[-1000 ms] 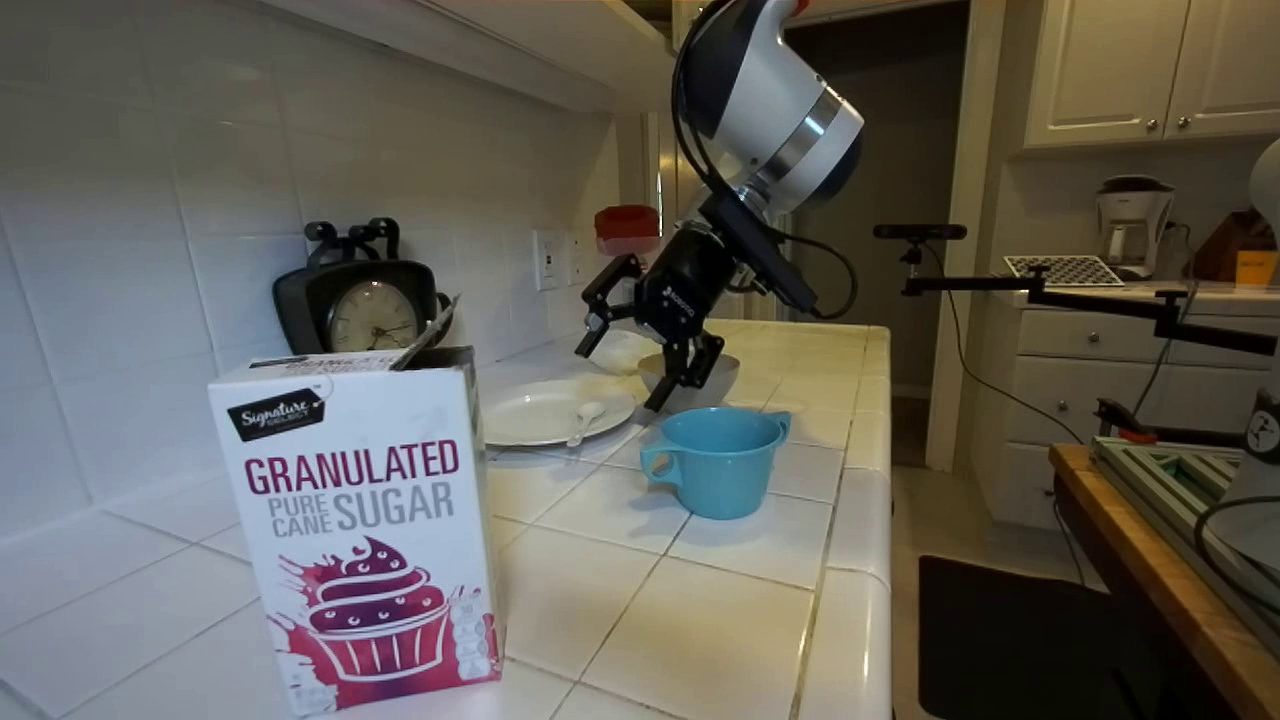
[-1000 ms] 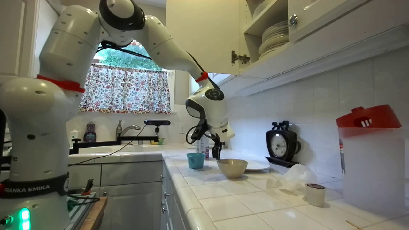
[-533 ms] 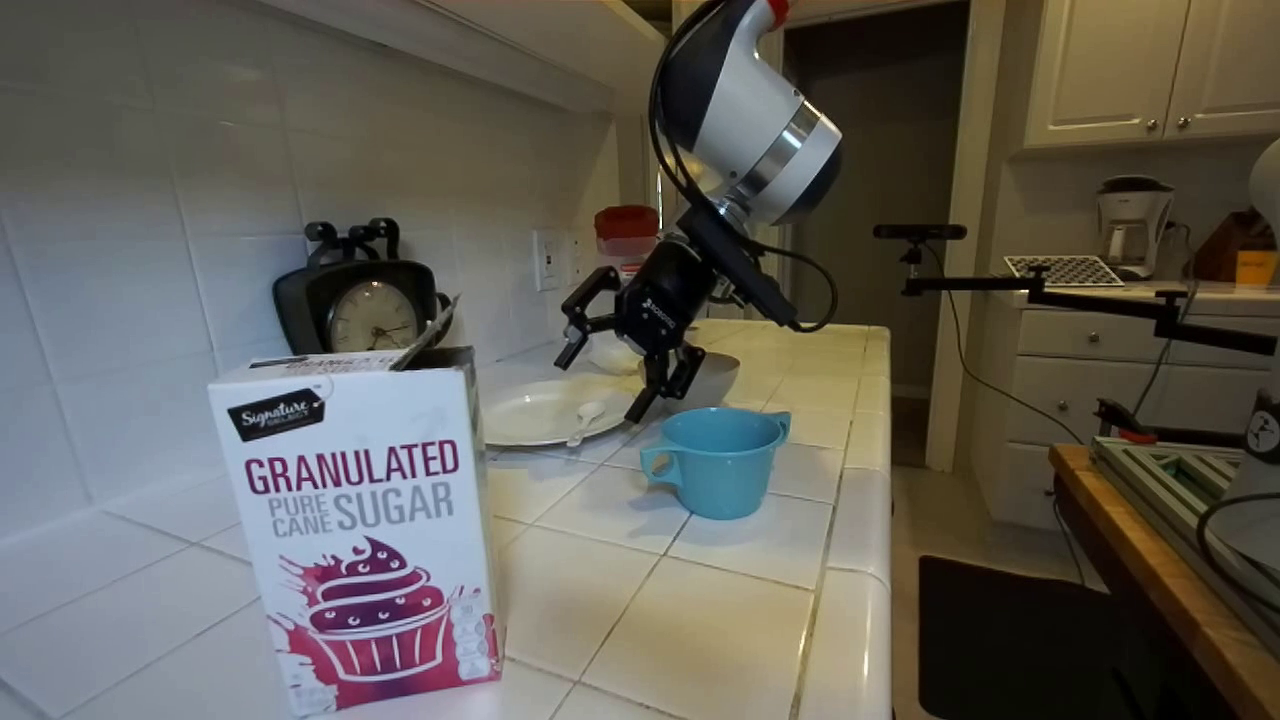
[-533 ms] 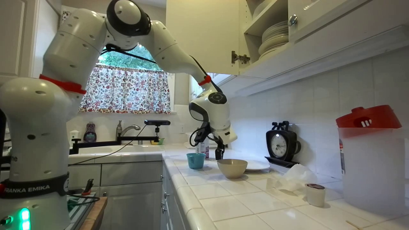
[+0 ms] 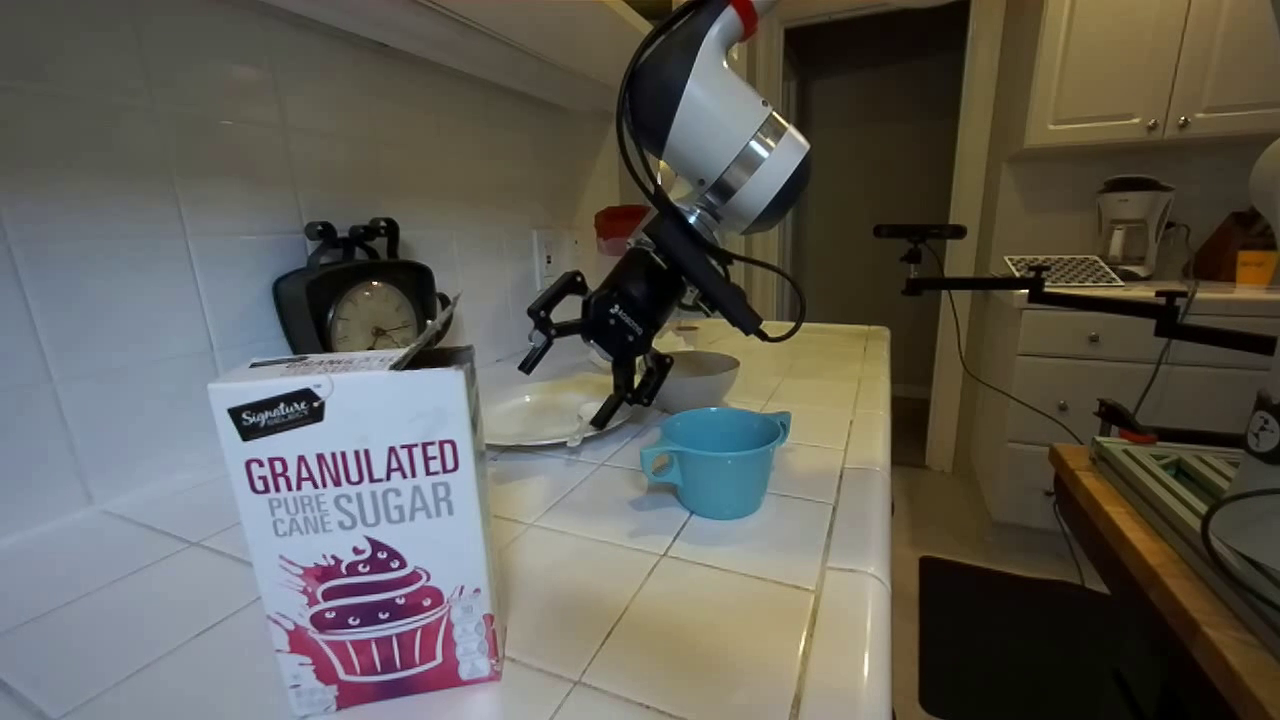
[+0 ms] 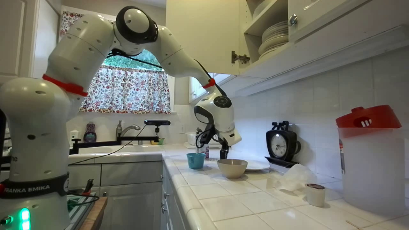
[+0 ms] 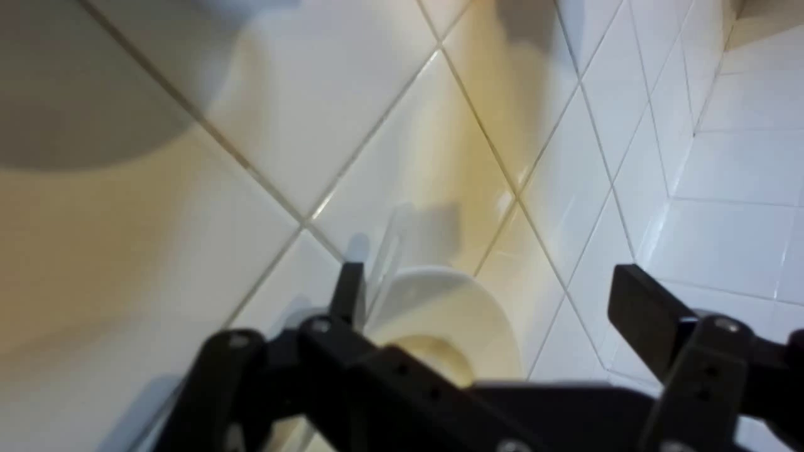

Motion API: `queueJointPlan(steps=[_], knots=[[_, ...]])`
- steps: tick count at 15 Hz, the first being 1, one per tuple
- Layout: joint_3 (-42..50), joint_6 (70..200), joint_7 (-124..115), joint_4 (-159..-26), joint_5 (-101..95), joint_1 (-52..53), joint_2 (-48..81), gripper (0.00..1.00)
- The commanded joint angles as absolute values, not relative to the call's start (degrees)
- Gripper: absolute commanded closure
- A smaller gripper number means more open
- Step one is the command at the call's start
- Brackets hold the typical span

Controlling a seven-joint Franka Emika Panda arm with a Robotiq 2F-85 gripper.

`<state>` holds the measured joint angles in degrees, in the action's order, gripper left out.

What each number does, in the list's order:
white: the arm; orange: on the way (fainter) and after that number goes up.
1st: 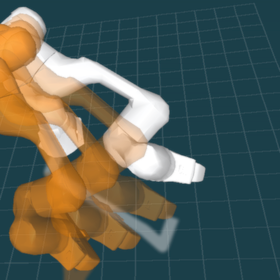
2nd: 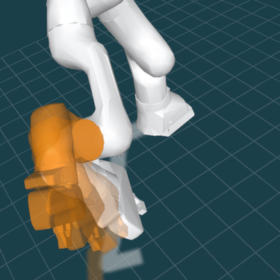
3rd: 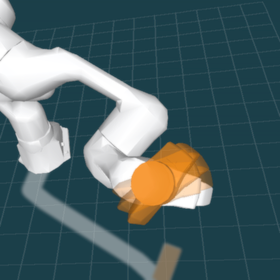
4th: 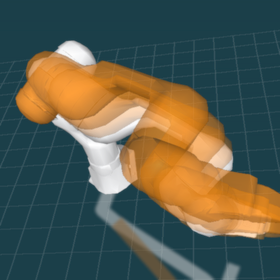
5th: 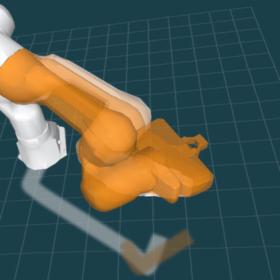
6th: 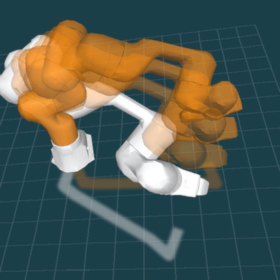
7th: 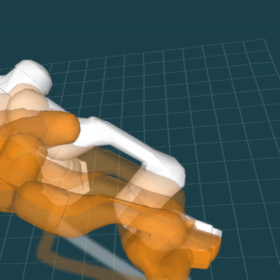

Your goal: Use the plastic spoon to stir the contents of the ceramic bowl

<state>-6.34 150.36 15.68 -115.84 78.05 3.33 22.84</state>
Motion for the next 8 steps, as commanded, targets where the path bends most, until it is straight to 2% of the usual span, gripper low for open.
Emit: queueJointPlan(steps=[1, 7, 8], knots=[[-6.31, 150.38, 14.52, -113.63, 79.18, 4.20, 24.62, 0.00], [-6.40, 150.51, 13.83, -113.92, 79.09, 5.16, 24.67, 0.00], [-6.39, 150.62, 14.14, -113.89, 79.26, 5.13, 24.71, 0.12]])
